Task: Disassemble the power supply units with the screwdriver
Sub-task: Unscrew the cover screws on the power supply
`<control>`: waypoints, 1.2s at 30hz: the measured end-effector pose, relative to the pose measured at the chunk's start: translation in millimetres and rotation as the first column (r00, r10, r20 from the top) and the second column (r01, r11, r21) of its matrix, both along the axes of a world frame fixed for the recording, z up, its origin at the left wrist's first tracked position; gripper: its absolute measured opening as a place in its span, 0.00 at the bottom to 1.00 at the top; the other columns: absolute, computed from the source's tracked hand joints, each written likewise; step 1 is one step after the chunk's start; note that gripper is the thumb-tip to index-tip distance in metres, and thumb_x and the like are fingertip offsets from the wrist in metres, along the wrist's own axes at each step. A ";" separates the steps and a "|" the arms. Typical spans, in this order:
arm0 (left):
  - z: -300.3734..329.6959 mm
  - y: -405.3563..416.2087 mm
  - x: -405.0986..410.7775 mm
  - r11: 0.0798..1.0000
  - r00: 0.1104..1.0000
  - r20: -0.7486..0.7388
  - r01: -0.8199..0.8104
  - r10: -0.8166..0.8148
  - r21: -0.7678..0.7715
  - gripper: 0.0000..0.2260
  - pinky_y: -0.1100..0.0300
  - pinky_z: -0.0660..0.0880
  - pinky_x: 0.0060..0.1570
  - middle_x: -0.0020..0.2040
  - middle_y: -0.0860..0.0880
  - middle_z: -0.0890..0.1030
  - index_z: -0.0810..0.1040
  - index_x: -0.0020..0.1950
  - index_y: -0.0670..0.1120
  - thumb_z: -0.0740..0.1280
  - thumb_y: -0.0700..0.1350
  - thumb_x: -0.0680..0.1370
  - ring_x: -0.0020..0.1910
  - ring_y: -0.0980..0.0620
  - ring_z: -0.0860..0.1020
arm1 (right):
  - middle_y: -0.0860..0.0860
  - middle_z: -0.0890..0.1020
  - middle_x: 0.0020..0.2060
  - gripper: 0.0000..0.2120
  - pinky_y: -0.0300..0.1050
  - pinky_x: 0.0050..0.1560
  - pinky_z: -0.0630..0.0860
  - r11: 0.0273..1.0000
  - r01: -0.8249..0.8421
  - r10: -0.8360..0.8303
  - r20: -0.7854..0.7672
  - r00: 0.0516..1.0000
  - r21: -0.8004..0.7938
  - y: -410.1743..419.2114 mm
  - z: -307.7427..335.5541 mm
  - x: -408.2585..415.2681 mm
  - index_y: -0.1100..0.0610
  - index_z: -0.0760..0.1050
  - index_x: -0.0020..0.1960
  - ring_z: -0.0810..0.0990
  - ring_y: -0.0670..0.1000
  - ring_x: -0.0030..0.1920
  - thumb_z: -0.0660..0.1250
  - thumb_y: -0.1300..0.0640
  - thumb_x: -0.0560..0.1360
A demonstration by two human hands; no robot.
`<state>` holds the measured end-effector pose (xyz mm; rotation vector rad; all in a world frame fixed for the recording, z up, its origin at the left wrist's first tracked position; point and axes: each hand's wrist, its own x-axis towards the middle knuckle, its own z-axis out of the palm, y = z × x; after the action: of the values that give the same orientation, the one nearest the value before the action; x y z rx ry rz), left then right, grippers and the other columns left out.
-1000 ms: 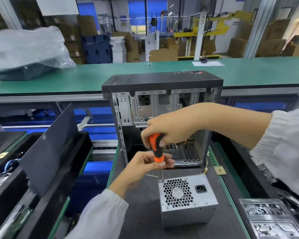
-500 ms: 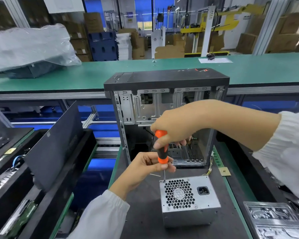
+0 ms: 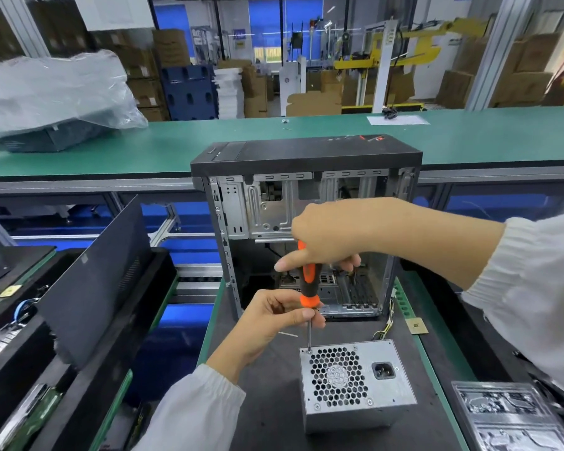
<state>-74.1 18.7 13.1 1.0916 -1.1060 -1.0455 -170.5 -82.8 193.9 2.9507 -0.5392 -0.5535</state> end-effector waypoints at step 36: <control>-9.6 -3.0 -4.0 0.999 0.998 0.019 -0.054 0.054 0.002 0.09 0.58 0.78 0.50 0.44 0.43 0.84 0.82 0.51 0.42 0.74 0.37 0.71 0.47 0.48 0.83 | 0.52 0.83 0.31 0.15 0.40 0.31 0.79 0.959 0.047 -0.050 0.003 0.999 0.281 -6.2 10.1 -4.8 0.58 0.75 0.48 0.82 0.48 0.27 0.63 0.45 0.78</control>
<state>-78.0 15.7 3.4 1.1296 -1.0842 -0.9960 -175.3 -89.0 204.0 3.2158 -0.5792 -0.6735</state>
